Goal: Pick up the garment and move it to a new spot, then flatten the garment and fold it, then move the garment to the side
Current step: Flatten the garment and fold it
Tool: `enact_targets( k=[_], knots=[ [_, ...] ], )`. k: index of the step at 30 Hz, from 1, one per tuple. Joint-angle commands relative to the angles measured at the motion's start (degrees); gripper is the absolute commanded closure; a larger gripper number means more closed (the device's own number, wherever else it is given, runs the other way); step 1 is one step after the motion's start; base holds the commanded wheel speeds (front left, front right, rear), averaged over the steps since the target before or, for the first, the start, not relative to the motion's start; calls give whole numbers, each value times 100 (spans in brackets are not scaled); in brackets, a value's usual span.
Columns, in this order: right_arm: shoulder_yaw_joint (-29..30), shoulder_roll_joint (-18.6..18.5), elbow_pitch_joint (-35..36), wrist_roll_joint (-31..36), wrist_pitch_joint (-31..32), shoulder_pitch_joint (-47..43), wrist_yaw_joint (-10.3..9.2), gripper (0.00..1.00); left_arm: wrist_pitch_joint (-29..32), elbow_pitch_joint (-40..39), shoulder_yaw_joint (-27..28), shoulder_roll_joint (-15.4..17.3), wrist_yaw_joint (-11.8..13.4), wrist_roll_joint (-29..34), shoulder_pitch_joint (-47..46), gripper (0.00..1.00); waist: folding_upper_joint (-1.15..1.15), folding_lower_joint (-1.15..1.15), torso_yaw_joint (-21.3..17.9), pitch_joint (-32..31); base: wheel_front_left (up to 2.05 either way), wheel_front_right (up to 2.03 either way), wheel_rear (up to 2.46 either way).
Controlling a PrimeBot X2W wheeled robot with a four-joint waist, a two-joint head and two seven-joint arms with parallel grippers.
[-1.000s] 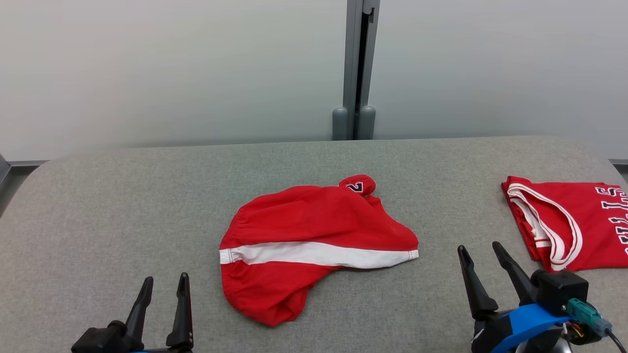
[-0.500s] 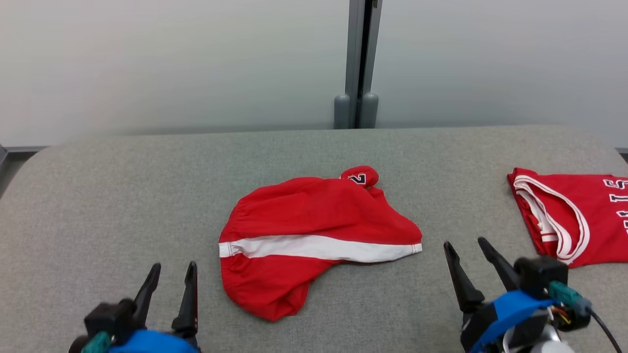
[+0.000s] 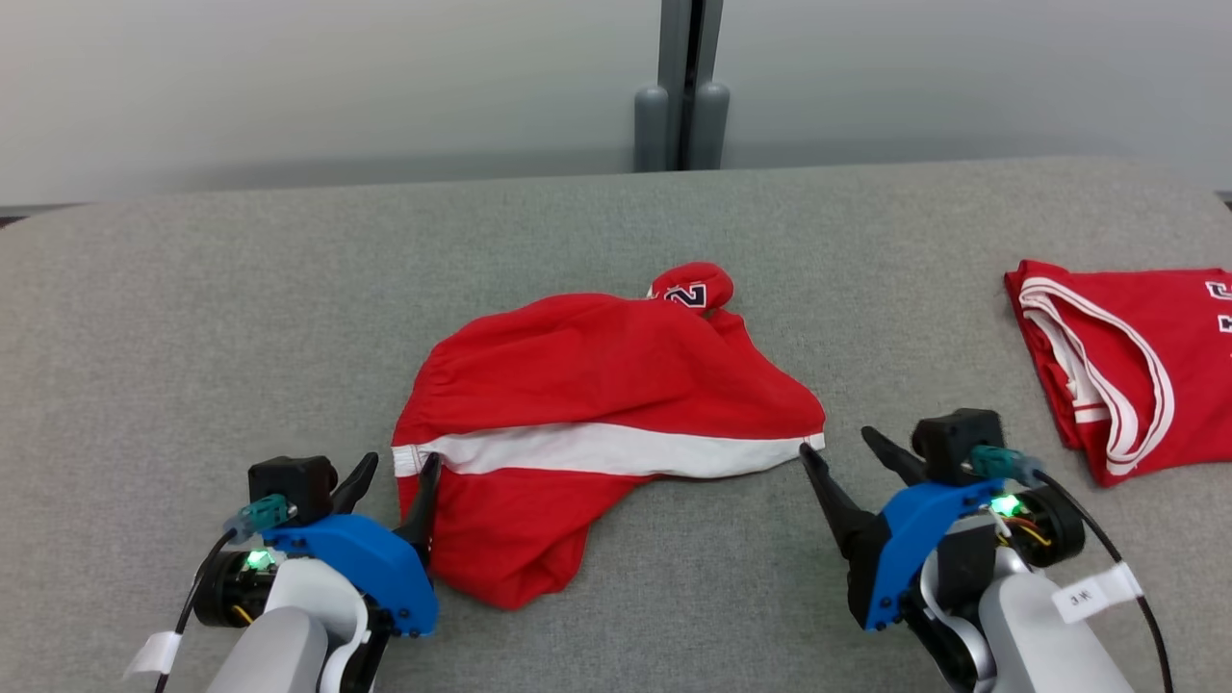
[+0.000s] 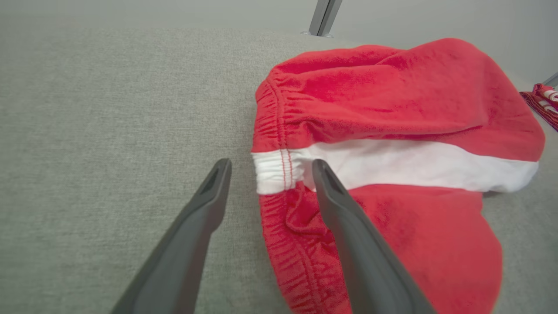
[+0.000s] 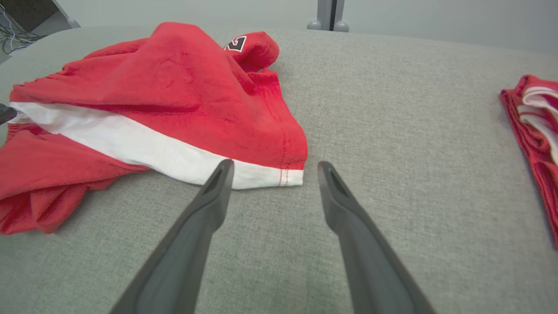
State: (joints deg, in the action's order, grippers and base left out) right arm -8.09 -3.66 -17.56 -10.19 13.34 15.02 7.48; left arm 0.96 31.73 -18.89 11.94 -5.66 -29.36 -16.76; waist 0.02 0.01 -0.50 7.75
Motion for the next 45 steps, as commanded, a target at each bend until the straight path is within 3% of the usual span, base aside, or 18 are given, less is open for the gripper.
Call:
enact_targets(
  k=[1,9,10,11,12,21,30,32,33,34,42,45],
  knots=[
    [-90,-47,-125,42,52,176,3,0,-32,122,-1,-59,-26,5,-174,0,-2,-1,-5,82,0,0,0],
    [-179,9,-612,21,-50,528,3,0,-391,839,3,-197,26,22,-627,0,-2,-1,-19,411,0,0,0],
    [-147,23,-658,29,-46,542,2,0,-418,894,-18,-217,2,18,-664,19,-2,-1,-14,443,0,0,0],
    [-114,32,-708,42,-44,549,2,0,-454,941,-46,-224,-25,15,-717,91,-2,-1,-8,475,0,0,0],
    [-104,39,-746,64,-62,574,3,0,-501,970,-71,-237,-42,3,-756,100,-2,-1,-1,509,0,0,0],
    [28,72,-1107,18,-184,797,2,0,-732,1232,-343,-305,-154,-118,-910,100,-2,-1,76,655,0,0,0],
    [-226,74,-1746,339,-35,1119,2,0,-908,1377,-604,-304,-193,-228,-1067,100,-2,-1,138,735,0,0,0],
    [-189,74,-1877,425,60,1140,2,56,-939,1399,-672,-303,-196,-257,-1073,100,-2,-1,146,744,0,0,0],
    [-203,74,-1897,412,47,1148,2,67,-958,1411,-698,-301,-197,-282,-1074,100,-2,-1,148,746,0,0,0],
    [-228,74,-1911,403,8,1165,3,100,-983,1400,-742,-300,-198,-290,-1079,100,-2,-1,146,746,0,0,0],
    [-79,69,-1782,353,-601,1183,2,100,-1487,981,-1062,-177,-194,-566,-900,100,-2,-1,109,551,0,0,0],
    [-14,55,-1484,285,-740,1025,2,100,-1592,359,-1146,-139,-194,-753,-805,100,-2,-1,70,418,0,0,0]
  ],
)
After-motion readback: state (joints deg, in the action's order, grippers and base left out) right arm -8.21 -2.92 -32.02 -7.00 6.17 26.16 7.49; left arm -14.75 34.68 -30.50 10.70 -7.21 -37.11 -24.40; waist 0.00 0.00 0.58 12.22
